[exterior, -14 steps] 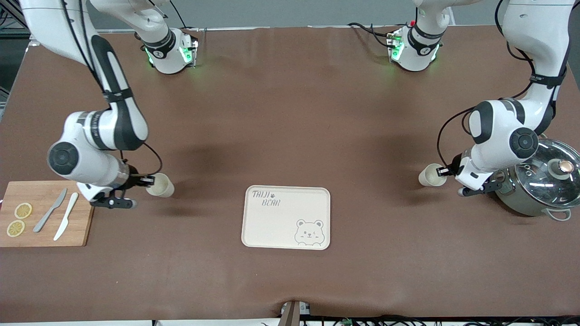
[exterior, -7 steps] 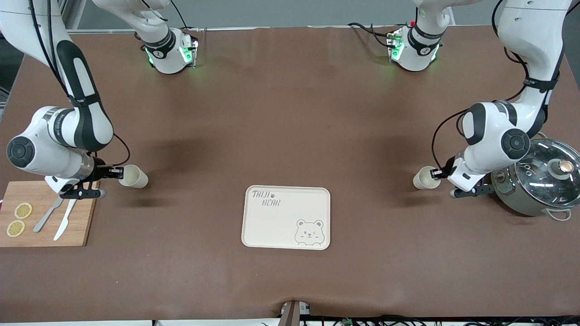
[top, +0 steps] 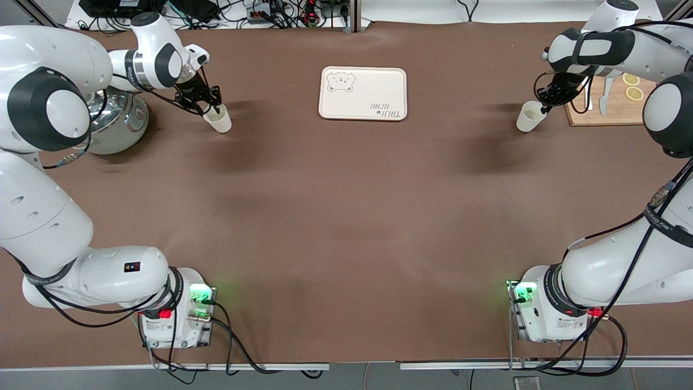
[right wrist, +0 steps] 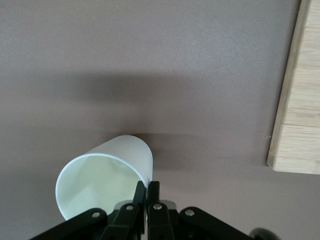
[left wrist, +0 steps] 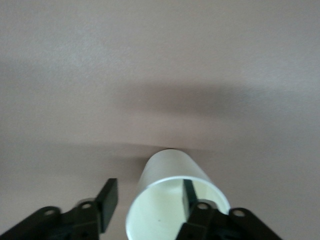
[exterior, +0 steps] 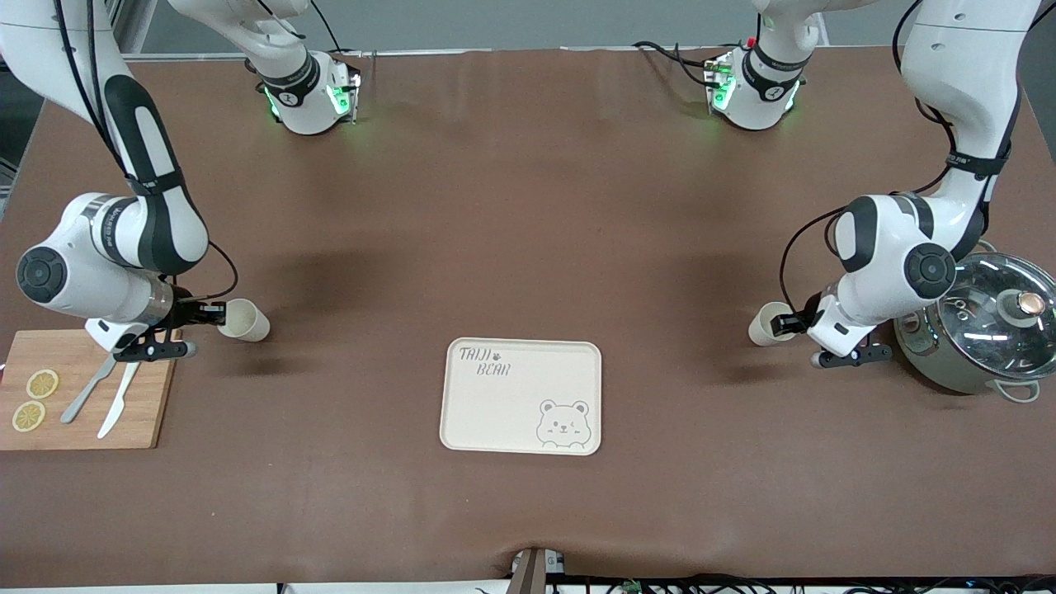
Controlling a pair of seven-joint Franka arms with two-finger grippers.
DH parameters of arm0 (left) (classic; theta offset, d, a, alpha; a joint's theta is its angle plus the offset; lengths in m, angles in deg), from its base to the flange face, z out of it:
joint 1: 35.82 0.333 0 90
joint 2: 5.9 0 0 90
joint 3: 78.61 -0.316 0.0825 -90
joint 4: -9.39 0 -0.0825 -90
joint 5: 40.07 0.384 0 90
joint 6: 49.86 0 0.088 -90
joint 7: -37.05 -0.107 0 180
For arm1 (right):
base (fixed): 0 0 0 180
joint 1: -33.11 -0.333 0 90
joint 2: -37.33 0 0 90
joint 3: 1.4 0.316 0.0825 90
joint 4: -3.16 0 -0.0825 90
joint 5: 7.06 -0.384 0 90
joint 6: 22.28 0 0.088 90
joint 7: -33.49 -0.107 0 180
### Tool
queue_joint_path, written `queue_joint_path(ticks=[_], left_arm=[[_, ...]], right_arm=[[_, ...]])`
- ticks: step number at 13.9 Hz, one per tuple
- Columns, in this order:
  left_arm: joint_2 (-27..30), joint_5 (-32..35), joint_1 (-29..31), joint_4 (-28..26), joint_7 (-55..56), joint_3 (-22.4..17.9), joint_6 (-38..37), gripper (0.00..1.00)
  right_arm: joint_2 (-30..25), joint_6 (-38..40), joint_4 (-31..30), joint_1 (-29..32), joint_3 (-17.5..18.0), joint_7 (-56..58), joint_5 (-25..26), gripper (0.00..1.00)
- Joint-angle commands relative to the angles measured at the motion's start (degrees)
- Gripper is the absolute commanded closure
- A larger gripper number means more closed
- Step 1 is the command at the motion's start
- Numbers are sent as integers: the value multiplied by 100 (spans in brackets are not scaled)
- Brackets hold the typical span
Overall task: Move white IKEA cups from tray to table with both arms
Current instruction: 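Open both grippers to release the cups upright on the table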
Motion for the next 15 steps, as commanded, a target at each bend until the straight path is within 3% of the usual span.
queue_joint_path(ticks=[1, 2, 3, 5, 7, 9, 12, 15], left_arm=[[311, -143, 18, -5, 43, 60, -171, 0], [434, -143, 9, 13, 87, 60, -303, 0], [557, -143, 9, 39, 122, 60, -478, 0], [803, -143, 17, 171, 140, 121, -943, 0], [936, -143, 18, 407, 263, 157, -1470, 0], [980, -143, 18, 697, 272, 192, -2006, 0], [998, -143, 26, 1119, 281, 192, -2649, 0], [1138, -117, 35, 1375, 237, 192, -3097, 0]], right_arm=[[-48, -83, -74, 113, 110, 61, 89, 78], [4, -170, -83, 113, 110, 61, 89, 76], [74, -258, -83, 113, 110, 52, 80, 64], [66, -232, -48, 113, 119, 26, 71, 5], [-13, -31, 74, 86, 110, 34, 71, 0], [4, 905, 625, 86, 119, -26, 63, 0], [231, 2155, 2371, 69, 127, 44, 71, 0], [559, 2412, 3579, 95, 119, 88, 27, 0]])
